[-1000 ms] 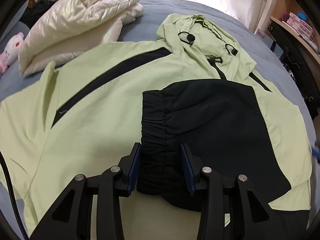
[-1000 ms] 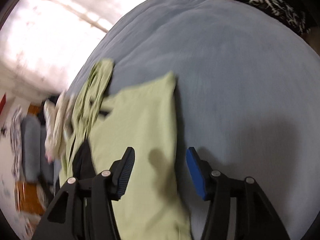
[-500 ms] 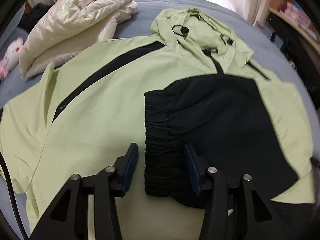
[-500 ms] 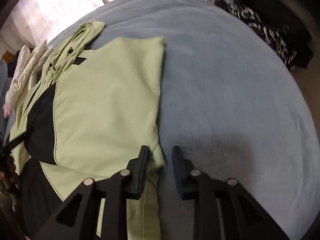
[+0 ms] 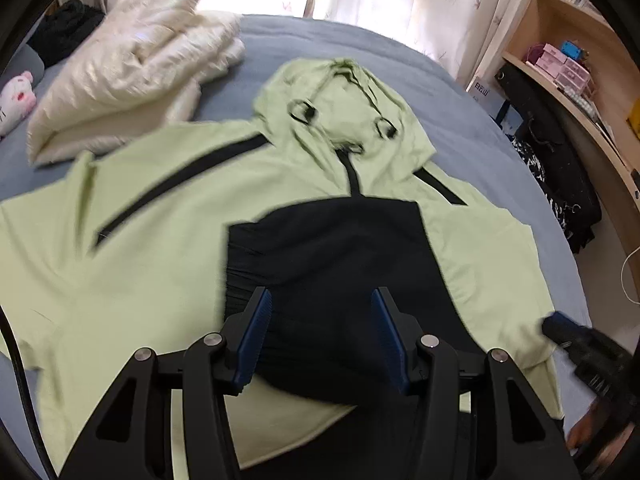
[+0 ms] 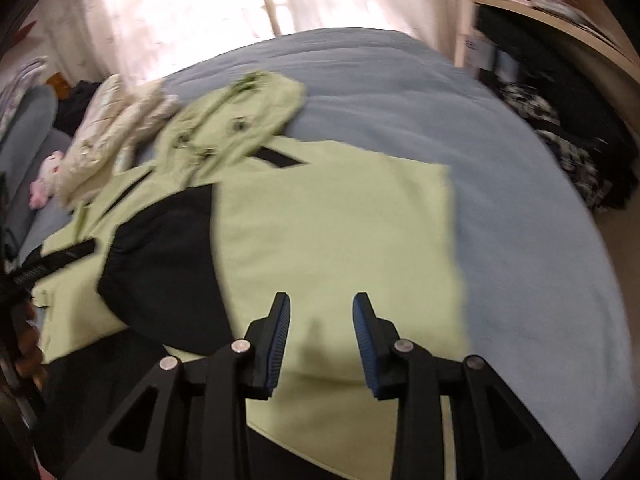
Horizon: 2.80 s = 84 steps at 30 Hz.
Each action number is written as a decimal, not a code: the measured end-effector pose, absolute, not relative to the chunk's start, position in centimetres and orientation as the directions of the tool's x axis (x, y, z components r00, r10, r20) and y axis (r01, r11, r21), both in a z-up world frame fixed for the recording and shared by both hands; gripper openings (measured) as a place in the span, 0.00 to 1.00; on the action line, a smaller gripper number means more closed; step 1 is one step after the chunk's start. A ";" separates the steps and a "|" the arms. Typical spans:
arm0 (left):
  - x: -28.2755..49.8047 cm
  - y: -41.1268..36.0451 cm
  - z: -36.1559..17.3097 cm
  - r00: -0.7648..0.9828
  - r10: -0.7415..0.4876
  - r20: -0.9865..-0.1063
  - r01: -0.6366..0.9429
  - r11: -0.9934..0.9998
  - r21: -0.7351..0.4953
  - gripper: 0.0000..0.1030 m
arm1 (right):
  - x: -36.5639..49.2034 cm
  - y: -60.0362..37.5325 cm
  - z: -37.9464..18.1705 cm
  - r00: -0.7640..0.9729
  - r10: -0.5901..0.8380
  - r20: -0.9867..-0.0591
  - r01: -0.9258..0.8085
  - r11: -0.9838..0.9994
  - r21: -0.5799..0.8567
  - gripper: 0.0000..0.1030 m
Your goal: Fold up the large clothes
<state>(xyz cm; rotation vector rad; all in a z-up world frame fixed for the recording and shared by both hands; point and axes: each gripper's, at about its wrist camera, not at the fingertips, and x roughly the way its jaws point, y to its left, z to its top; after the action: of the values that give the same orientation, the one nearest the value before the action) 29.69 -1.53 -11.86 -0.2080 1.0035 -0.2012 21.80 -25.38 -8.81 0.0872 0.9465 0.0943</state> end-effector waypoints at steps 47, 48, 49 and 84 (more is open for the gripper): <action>26.4 -6.0 -16.5 0.477 -0.109 -0.872 0.099 0.993 -0.070 0.46 | 21.2 -30.3 -13.6 0.478 0.064 -0.876 0.150 0.977 0.154 0.41; 26.3 -5.9 -16.5 0.477 -0.108 -0.872 0.096 0.993 -0.071 0.46 | 21.0 -31.3 -13.7 0.480 0.061 -0.875 0.169 0.972 0.160 0.41; 26.3 -5.9 -16.4 0.477 -0.107 -0.873 0.094 0.993 -0.071 0.46 | 20.6 -32.4 -13.9 0.484 0.084 -0.871 0.181 0.964 0.193 0.41; 12.4 -0.1 -4.4 0.653 -0.162 -0.740 0.124 0.987 -0.106 0.48 | 9.6 -22.4 -6.3 0.615 0.181 -0.767 0.137 0.934 0.330 0.66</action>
<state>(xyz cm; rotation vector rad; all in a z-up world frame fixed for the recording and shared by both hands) 12.38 -0.15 -4.42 -0.0475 0.8435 -0.1622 9.64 -22.44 -6.27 0.3779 0.9137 0.0261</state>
